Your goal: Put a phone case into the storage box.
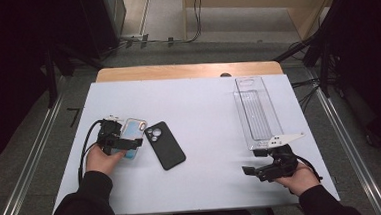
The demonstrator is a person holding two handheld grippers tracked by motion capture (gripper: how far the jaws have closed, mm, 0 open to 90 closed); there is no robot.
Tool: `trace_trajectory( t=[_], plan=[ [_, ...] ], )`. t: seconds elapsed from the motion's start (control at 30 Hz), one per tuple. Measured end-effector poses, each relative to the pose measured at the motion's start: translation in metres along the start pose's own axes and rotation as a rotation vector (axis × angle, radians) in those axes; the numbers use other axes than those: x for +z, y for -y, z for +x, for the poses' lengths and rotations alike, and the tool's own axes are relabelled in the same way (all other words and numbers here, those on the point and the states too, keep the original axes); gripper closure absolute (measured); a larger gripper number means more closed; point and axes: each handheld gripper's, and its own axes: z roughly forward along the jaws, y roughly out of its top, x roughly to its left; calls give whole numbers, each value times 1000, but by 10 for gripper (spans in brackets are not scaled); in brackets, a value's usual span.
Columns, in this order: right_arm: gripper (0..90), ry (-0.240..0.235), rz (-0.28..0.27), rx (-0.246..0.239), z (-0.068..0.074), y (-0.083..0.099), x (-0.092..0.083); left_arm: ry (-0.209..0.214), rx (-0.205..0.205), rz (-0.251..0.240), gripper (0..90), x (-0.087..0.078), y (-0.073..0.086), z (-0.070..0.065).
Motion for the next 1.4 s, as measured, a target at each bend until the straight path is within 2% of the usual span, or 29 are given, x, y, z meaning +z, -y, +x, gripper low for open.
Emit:
trace_trajectory(
  t=[0.1,0.4,0.47,0.73,0.8,0.9,1.17,1.27,1.4],
  plan=[
    [140,0,0,0,0,0,0,-16,2,-10,2,2,0,-2],
    [141,3,2,0,0,0,0,-89,48,-11,3,7,3,-11],
    [140,4,2,2,0,0,0,-118,59,-15,31,7,4,-13],
    [141,4,3,0,0,0,0,-162,68,-41,102,6,8,-15],
    [141,3,2,-1,0,0,0,-163,54,-52,137,5,9,-14],
    [140,4,1,-1,0,0,0,-166,58,-53,143,4,9,-14],
    [141,2,0,-4,0,0,0,-167,32,-48,159,3,8,-14],
    [140,1,-1,-3,0,0,0,-171,15,-44,162,1,7,-14],
    [141,1,-2,-4,0,0,0,-152,-15,-50,164,-3,6,-10]
  ],
)
